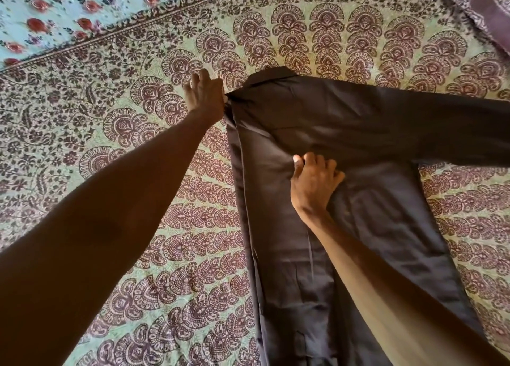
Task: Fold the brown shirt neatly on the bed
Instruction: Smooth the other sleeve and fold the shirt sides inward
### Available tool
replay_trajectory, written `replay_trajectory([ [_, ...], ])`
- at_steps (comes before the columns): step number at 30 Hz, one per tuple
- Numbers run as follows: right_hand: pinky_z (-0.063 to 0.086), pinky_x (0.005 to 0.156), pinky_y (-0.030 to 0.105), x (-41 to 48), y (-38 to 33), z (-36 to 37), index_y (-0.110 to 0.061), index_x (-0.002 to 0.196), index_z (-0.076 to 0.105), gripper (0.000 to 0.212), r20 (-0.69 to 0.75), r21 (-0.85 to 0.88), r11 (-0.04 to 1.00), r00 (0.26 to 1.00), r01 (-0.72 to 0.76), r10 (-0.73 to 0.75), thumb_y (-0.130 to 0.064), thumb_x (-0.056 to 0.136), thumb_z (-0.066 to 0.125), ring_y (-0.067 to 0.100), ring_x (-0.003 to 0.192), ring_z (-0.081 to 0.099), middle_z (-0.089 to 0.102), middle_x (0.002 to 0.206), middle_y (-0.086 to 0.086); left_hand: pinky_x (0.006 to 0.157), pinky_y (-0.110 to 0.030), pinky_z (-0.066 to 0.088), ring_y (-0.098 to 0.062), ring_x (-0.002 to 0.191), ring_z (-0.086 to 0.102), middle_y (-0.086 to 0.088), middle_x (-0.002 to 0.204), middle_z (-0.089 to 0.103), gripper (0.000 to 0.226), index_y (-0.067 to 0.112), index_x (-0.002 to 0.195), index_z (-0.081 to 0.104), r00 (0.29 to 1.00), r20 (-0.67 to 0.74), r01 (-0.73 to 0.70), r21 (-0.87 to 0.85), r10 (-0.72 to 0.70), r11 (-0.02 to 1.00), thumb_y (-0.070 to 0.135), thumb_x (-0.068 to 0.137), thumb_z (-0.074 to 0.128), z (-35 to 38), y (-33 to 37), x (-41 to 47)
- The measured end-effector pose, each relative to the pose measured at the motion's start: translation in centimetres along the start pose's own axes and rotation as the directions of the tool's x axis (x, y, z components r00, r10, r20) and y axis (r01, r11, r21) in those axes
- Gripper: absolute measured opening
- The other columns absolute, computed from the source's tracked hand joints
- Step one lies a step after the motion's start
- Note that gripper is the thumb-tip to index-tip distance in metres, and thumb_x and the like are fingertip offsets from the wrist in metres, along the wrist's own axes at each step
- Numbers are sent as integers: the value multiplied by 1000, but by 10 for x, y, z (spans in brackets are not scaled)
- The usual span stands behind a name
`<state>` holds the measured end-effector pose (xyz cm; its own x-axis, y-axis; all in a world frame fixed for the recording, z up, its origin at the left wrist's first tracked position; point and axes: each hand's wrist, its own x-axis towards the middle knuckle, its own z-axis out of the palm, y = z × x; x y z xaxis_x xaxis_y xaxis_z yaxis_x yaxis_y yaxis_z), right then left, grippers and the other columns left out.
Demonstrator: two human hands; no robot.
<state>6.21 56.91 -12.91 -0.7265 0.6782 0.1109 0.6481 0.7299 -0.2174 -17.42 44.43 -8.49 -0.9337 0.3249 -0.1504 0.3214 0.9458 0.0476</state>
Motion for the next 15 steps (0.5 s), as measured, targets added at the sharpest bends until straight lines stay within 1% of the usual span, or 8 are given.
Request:
replay_trajectory([
  [2, 36, 78, 45, -2, -1, -1, -16, 90, 62, 26, -23, -19, 1000, 1000, 18, -19, -40, 95, 51, 32, 88, 54, 64, 88, 7, 97, -47, 41, -34, 125, 42, -19, 139, 39, 38, 9, 126, 48, 990, -122, 59, -143, -77, 988, 20, 90, 55, 8, 4, -12],
  [4, 35, 79, 44, -6, -1, -4, -21, 98, 60, 23, -52, 23, 996, 995, 82, -81, -41, 94, 51, 30, 93, 52, 61, 97, 5, 87, -45, 47, -35, 115, 49, -21, 132, 45, 39, 4, 127, 44, 955, -249, 63, -354, -159, 933, 20, 92, 46, 14, 11, -30],
  [5, 34, 81, 44, -9, -1, -7, -23, 103, 60, 21, -57, 48, 988, 988, 144, -141, -40, 94, 51, 28, 98, 51, 60, 104, 4, 82, -45, 49, -35, 109, 53, -22, 126, 50, 37, 2, 125, 45, 947, -243, 74, -474, -211, 877, 22, 95, 41, 17, 17, -39],
  [7, 33, 87, 42, -15, -3, -11, -27, 112, 59, 23, -40, 61, 953, 955, 297, -295, -38, 93, 51, 26, 107, 49, 56, 116, 1, 77, -40, 47, -38, 100, 59, -22, 113, 60, 40, 4, 115, 55, 957, -90, 165, -614, -276, 772, 35, 99, 37, 24, 27, -53],
  [9, 32, 97, 44, -22, -6, -12, -26, 123, 56, 33, 18, 50, 908, 909, 415, -417, -38, 93, 49, 27, 120, 46, 52, 131, 2, 73, -35, 42, -38, 100, 61, -23, 107, 64, 47, 4, 103, 62, 969, 34, 220, -576, -245, 788, 47, 96, 43, 28, 34, -60],
  [10, 30, 103, 47, -26, -8, -11, -25, 130, 52, 40, 67, 44, 889, 887, 456, -458, -41, 93, 47, 29, 129, 42, 46, 141, 3, 71, -33, 40, -36, 99, 61, -22, 105, 65, 46, 3, 100, 63, 974, 33, 204, -563, -225, 801, 46, 95, 48, 28, 35, -61],
  [12, 20, 113, 54, -33, -8, -7, -24, 143, 40, 54, 185, 35, 852, 835, 522, -519, -49, 95, 40, 32, 144, 24, 26, 158, 6, 70, -31, 40, -34, 98, 63, -21, 104, 66, 39, 1, 101, 64, 970, 22, 209, -593, -244, 777, 38, 92, 55, 28, 32, -59],
  [15, 6, 115, 62, -43, -3, -1, -26, 152, 23, 65, 303, -9, 797, 761, 605, -574, -59, 96, 28, 34, 149, -3, 0, 163, 7, 82, -35, 46, -36, 107, 60, -21, 113, 65, 43, 1, 111, 62, 949, 85, 287, -632, -304, 720, 38, 91, 58, 31, 25, -54],
])
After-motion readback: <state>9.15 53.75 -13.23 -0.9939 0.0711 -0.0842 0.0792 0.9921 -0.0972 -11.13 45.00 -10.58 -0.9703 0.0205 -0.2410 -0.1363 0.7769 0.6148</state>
